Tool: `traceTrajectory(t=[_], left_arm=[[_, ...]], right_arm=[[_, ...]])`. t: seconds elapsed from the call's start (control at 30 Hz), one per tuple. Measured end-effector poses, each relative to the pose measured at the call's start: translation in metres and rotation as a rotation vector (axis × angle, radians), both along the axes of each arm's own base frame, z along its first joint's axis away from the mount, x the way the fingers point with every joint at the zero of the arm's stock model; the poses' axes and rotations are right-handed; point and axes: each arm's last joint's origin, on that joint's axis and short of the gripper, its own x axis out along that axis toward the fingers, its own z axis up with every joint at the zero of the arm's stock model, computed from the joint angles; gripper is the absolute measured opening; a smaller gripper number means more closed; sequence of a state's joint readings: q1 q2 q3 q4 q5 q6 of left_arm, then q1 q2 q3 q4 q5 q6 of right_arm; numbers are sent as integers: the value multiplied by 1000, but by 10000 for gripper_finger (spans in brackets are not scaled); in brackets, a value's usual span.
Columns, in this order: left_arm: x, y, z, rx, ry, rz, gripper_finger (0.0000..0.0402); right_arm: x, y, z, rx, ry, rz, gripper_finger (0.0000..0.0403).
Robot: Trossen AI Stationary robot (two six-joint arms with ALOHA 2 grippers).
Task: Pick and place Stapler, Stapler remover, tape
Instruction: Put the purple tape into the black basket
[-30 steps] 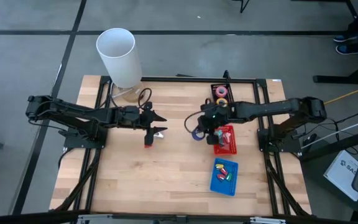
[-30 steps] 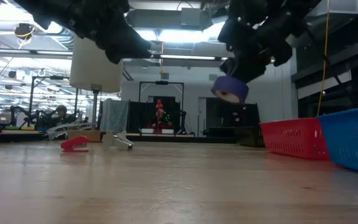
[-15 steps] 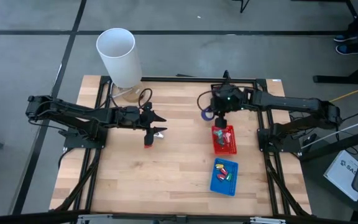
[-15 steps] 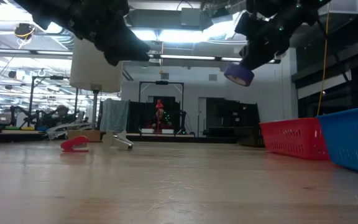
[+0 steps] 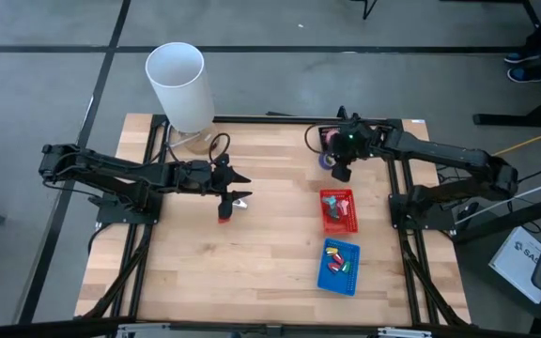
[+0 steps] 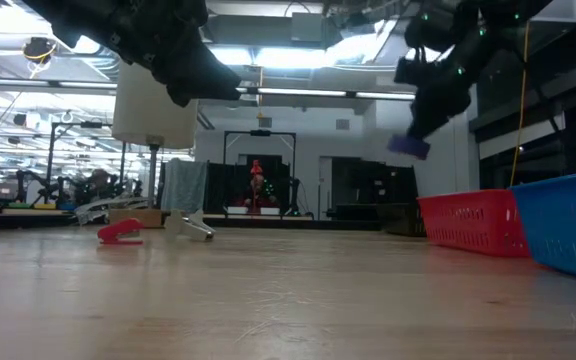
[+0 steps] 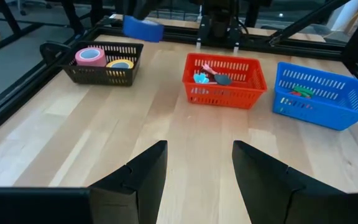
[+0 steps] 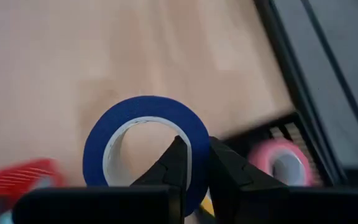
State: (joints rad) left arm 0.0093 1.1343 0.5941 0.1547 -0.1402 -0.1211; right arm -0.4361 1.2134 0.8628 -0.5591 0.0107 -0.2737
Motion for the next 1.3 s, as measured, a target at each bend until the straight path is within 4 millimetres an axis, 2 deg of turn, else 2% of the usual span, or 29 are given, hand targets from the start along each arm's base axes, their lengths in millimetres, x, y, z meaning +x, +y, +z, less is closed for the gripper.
traceTrajectory(t=[0.23, 0.47, 0.67, 0.97, 1.3], left_arm=[[0, 0, 0, -14, 0, 6, 180], [0, 0, 0, -14, 0, 6, 180], [0, 0, 0, -14, 0, 6, 180], [0, 0, 0, -14, 0, 6, 180], [0, 0, 0, -14, 0, 6, 180]], right_arm=[[-18, -17, -31, -32, 61, -141, 39], [-25, -30, -42, -160, 51, -302, 39], [-25, -32, -41, -202, 45, -360, 39], [-24, -33, -43, -175, 26, -413, 39], [-14, -40, -70, -127, 120, -419, 39]])
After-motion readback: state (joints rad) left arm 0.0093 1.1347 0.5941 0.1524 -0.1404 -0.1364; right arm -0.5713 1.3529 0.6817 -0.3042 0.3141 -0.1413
